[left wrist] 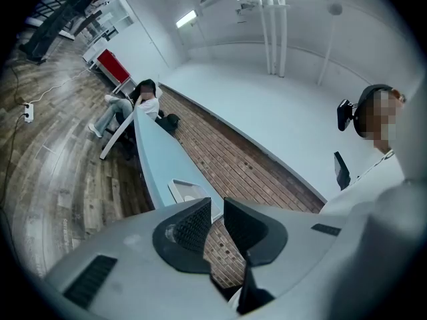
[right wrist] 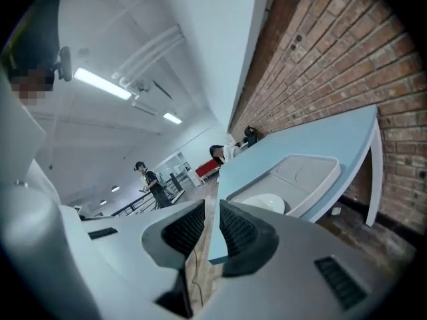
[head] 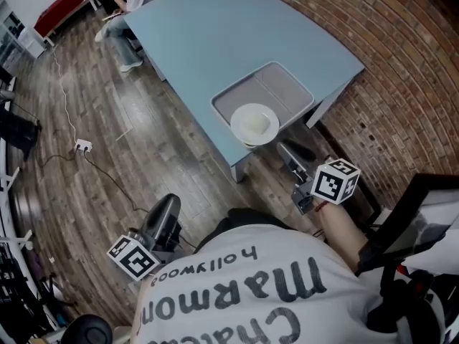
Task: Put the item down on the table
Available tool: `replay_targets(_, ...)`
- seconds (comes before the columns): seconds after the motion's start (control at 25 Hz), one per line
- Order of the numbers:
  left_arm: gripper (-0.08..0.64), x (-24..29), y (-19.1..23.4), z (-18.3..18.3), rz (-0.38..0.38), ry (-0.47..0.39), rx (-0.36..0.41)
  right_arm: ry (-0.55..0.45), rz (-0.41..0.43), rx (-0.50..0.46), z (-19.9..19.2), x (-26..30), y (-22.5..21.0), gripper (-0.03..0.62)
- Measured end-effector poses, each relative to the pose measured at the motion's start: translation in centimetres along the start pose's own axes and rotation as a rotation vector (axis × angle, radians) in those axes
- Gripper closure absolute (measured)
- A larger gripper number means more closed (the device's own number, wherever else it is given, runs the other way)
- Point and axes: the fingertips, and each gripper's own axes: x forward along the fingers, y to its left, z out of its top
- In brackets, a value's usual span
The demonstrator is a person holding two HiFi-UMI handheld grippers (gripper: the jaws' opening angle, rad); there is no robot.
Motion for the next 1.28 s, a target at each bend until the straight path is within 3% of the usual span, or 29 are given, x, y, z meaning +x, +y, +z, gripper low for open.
replay_targets(0.28,0.497,0.8,-0.4,-0.9,-0.007,0.054,0.060,0.084,-0.014,-0.133,-1.7,-1.2,0.3,0.520)
replay_targets(0.48,0.497,0.7,-0.2,-1.1,-0.001,0.053,0.030,0.156,-0.040,-0.206,-3.4,-2.3,0.4,0.520)
replay_targets(0.64,0.497,0.8,-0.3,-1.4,-0.013,0.061,0.027,0.149,-0.057,-0.211,-3.3,-2.9,0.3,0.520)
replay_targets(0.84,0.497,0.5,-0.1,-1.5,-0.009,0.061,0.031,0.089,-0.058,-0.294,-2.3,-3.3,1.1,0.545)
replay_targets(1.28,0.497,0.1,-0.1,-1.3,-0.003,0.058,0.031,0.054,-0.057,-0.301,-1.7,-3.5,1.5,0.563)
